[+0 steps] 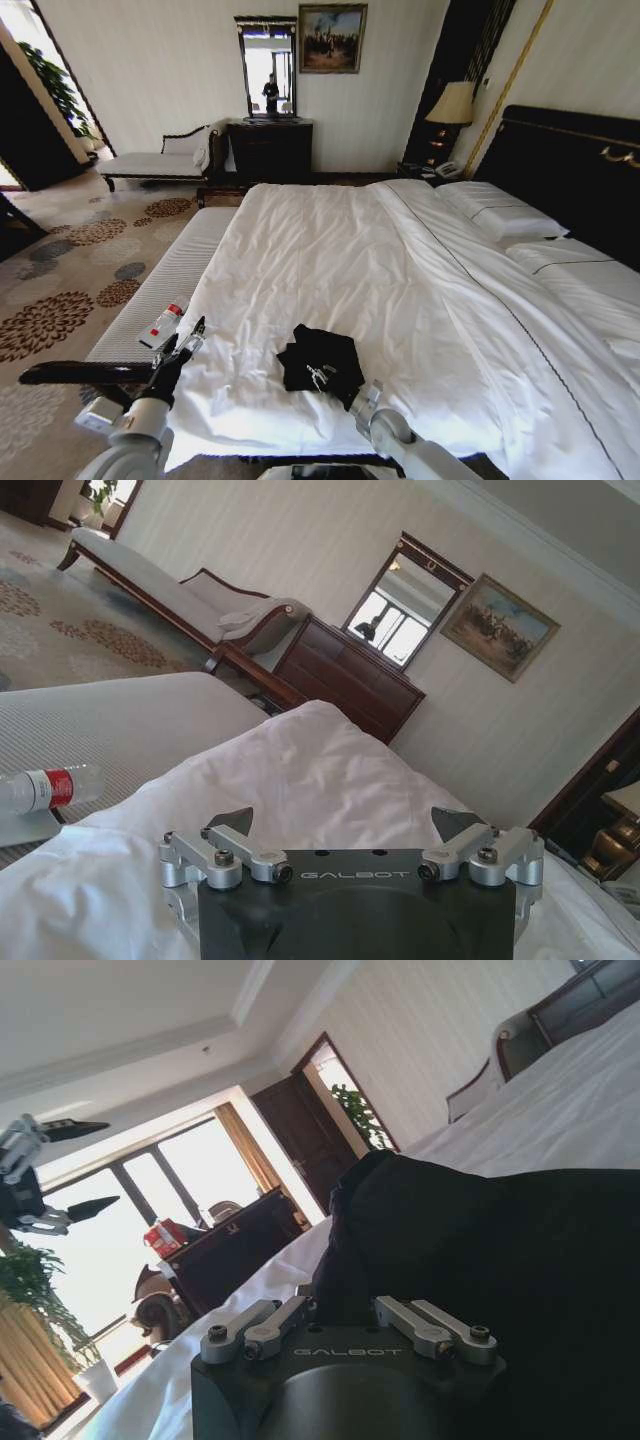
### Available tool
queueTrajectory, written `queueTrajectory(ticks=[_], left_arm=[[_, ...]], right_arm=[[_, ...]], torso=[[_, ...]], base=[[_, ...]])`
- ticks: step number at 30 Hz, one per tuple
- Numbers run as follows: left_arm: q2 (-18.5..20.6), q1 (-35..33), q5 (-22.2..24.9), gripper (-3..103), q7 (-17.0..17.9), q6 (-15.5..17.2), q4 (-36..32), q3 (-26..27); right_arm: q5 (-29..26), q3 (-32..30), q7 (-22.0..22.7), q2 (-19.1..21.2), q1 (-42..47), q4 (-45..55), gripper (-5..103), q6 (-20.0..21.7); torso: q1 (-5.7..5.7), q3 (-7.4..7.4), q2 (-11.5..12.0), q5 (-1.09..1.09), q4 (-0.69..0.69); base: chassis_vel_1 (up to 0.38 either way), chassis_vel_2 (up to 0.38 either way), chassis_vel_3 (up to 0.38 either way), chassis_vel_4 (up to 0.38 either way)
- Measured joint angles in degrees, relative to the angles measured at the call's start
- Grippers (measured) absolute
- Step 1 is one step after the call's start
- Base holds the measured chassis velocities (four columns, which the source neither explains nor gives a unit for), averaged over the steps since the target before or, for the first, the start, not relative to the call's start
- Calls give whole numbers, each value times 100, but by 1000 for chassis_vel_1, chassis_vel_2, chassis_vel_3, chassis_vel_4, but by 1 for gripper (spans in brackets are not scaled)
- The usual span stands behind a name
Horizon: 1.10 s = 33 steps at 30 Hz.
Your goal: Fold the clothes on the bed.
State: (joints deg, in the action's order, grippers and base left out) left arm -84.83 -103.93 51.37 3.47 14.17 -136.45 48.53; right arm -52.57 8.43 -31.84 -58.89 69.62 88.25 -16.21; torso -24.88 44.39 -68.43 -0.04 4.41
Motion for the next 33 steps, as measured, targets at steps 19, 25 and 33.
queueTrajectory(ticks=[19,25,33], left_arm=[[-50,191,319,100,76,33,0,192],[90,375,576,100,300,149,-212,534],[693,1226,597,100,841,161,254,1372]], right_arm=[[-1243,26,124,-89,-581,-193,82,-244],[-1148,-88,479,-309,-860,-528,99,-268],[-310,-1830,1564,-55,-1157,-363,100,-511]], torso=[[0,0,0,1,0],[0,0,0,2,-1],[-1,1,0,1,-1]], base=[[0,0,0,0],[0,0,0,0],[0,0,0,0]])
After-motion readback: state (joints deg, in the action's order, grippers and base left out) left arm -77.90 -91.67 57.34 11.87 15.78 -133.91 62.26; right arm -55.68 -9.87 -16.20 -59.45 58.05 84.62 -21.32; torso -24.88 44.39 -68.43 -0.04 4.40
